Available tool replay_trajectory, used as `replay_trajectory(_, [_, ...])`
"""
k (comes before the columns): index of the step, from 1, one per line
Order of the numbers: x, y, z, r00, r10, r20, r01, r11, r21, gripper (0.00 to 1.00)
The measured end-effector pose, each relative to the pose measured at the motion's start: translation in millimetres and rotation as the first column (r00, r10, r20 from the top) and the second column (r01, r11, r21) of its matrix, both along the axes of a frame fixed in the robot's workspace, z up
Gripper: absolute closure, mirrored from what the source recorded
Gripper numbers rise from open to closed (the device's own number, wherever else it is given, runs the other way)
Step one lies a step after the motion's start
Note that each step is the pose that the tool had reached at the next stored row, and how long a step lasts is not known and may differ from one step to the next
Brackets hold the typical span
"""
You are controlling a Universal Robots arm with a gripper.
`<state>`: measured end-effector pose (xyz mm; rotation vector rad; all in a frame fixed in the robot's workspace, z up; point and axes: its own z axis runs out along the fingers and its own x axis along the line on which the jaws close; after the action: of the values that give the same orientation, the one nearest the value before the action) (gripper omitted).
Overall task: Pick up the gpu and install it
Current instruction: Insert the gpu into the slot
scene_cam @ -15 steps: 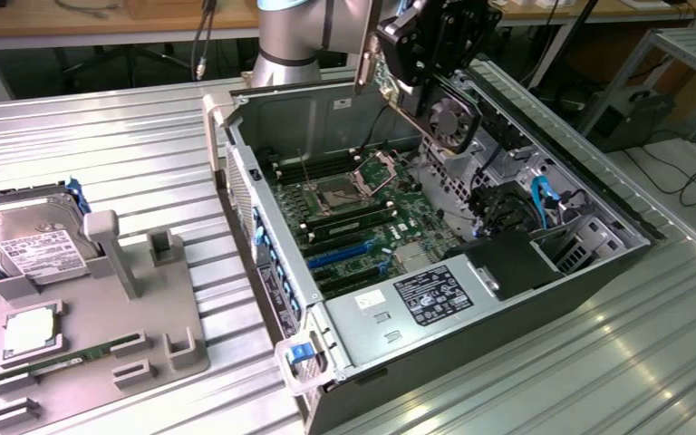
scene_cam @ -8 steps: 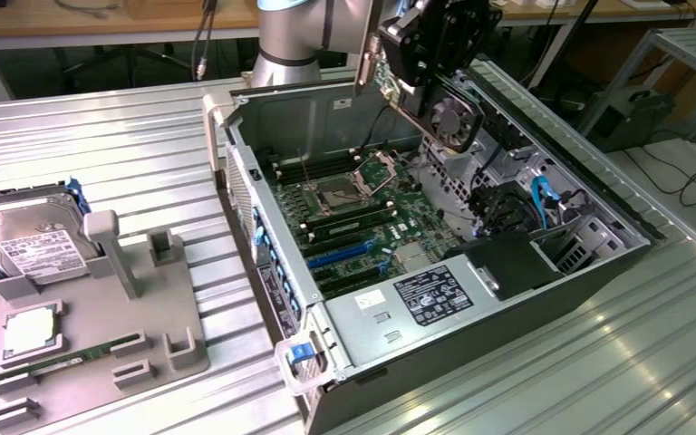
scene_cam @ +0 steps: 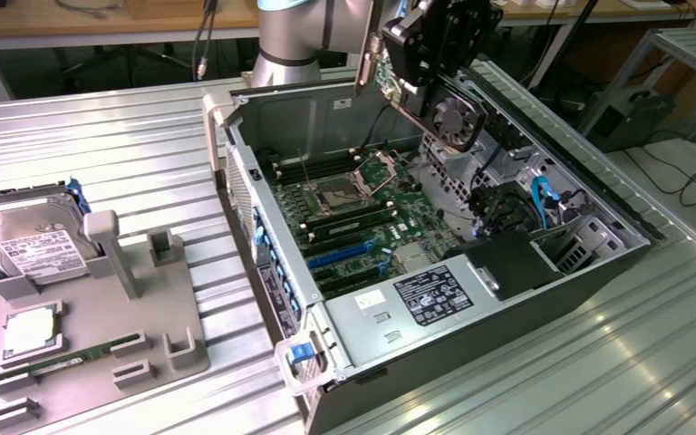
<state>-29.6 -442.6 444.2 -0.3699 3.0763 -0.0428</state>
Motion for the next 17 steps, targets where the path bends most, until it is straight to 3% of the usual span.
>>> replay_trajectory(5, [0.4,0.0,-4.0,1.0,-0.002,0.0001,0.002,1.0,0.0005,0.71])
replay_trajectory(10, [0.4,0.0,-4.7,0.9959,0.091,0.0,-0.091,0.9959,0.0005,0.71])
replay_trajectory(13, [0.4,0.0,-5.0,0.989,0.148,-0.0001,-0.148,0.989,0.0004,0.71])
replay_trajectory(17, [0.8,0.0,-5.1,0.9835,0.181,-0.0012,-0.181,0.9835,0.0008,0.71])
